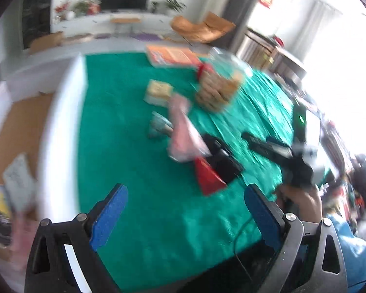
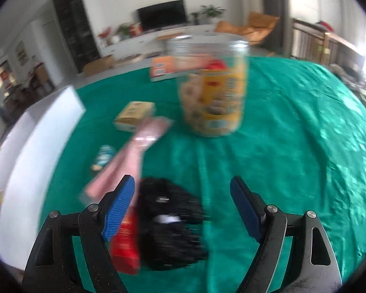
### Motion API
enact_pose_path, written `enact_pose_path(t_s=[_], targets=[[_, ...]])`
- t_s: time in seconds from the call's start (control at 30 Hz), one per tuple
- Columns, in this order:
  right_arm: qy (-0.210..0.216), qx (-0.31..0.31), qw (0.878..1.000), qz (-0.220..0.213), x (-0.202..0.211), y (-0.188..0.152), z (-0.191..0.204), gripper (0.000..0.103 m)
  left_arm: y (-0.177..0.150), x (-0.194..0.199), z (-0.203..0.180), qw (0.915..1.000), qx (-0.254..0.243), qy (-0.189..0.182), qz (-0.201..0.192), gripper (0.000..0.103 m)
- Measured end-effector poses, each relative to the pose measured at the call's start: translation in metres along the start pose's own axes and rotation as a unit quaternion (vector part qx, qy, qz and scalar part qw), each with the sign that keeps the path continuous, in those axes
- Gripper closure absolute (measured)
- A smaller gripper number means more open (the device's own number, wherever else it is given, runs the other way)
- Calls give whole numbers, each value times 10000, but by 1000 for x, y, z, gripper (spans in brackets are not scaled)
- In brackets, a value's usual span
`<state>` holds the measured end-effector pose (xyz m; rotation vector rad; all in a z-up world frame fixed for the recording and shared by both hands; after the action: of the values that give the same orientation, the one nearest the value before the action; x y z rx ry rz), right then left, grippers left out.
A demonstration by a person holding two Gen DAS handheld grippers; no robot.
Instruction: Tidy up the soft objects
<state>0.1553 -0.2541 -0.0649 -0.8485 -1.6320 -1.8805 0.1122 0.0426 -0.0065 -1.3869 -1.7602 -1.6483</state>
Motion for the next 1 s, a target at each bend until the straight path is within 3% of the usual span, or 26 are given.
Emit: enact_pose_path(t_s=[0.07, 0.13, 0.23, 0.37, 0.7, 1.0], targets=[[-531, -266, 9982, 69, -14, 0, -32, 20, -9, -28, -13, 9997, -52, -53, 242, 7], [-775, -511, 9957, 65, -22, -1, -57, 20, -17, -55, -13, 9989, 117, 58, 460, 7], [-985, -733, 9924, 96, -33, -4, -88, 20, -27, -85, 4, 9966, 404, 342, 632, 7], [-1114, -992, 9887, 137, -29, -20, -117, 20, -32, -110, 20, 9944, 344, 718, 701, 7], [-1154, -969, 9884, 163, -34, -20, -123, 18, -14, -146, 28, 9878, -403, 1439, 447, 0], [-1166, -946, 9885, 178, -33, -26, -116, 17, 34, -171, 59, 9842, 26, 1768, -59, 0]])
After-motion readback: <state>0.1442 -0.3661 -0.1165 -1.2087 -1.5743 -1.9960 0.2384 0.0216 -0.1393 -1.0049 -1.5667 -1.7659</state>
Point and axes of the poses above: each gripper's, at about its wrist camera, not at the fingertips, and x roughly against the way its jaws point, z to its left, y to its top, the point moved 3 cm from there along -x, roughly the way its jaws point, and after that the axes turned 4 degrees about -x, right-handed, at the moved point
